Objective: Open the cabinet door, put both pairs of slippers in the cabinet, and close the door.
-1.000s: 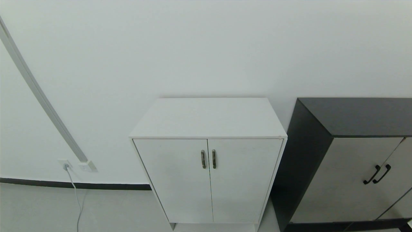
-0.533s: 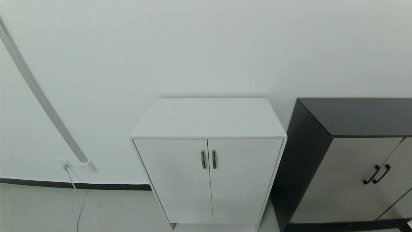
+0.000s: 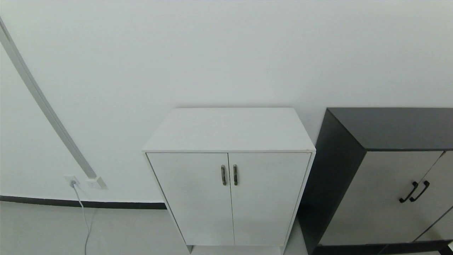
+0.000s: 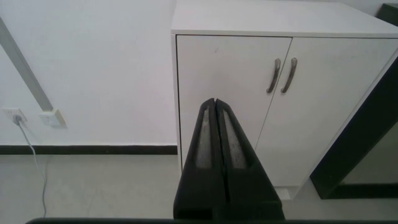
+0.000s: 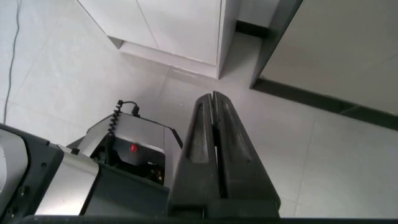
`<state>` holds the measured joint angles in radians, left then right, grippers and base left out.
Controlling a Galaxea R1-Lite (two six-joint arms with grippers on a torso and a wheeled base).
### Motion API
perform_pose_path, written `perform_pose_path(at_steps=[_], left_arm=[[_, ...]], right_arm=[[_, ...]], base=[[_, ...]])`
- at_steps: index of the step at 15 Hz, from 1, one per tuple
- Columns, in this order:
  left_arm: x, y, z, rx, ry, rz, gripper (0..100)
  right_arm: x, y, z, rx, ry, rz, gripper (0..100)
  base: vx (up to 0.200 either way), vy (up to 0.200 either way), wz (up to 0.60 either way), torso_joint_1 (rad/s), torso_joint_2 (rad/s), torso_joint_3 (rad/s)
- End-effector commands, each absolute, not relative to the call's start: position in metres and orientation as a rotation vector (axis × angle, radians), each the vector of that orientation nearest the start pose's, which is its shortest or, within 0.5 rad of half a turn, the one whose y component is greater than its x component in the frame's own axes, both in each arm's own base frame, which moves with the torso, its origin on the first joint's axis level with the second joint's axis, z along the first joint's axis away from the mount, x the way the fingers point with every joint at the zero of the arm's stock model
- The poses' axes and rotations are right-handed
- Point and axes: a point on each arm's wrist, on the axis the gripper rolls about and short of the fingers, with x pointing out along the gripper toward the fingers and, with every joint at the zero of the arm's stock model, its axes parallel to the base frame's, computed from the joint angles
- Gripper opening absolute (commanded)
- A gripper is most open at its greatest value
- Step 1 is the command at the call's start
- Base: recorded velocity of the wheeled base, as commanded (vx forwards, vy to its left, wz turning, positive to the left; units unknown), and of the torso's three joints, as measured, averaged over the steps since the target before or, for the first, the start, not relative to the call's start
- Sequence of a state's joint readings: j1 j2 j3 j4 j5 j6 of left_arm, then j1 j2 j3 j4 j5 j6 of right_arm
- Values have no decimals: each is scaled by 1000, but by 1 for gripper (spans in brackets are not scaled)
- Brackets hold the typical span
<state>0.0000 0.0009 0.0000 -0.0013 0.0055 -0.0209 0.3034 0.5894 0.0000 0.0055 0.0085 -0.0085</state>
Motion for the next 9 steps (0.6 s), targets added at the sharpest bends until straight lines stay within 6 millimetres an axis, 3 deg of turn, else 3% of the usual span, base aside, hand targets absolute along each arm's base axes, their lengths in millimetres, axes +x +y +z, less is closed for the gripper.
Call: perform_pose_path(at_steps=[1, 4, 9], left_arm=[[-23, 0, 76, -21, 0, 6, 0], [-23, 0, 76, -21, 0, 6, 0], [-23, 0, 76, -21, 0, 6, 0]], right_arm=[[22, 7, 75, -95, 599, 291, 0], [21, 4, 75, -62, 574, 184, 0], [6, 0, 78, -15, 368, 70, 0]], base=[[0, 0, 0, 0, 0, 0], [0, 0, 0, 0, 0, 0], [0, 0, 0, 0, 0, 0]])
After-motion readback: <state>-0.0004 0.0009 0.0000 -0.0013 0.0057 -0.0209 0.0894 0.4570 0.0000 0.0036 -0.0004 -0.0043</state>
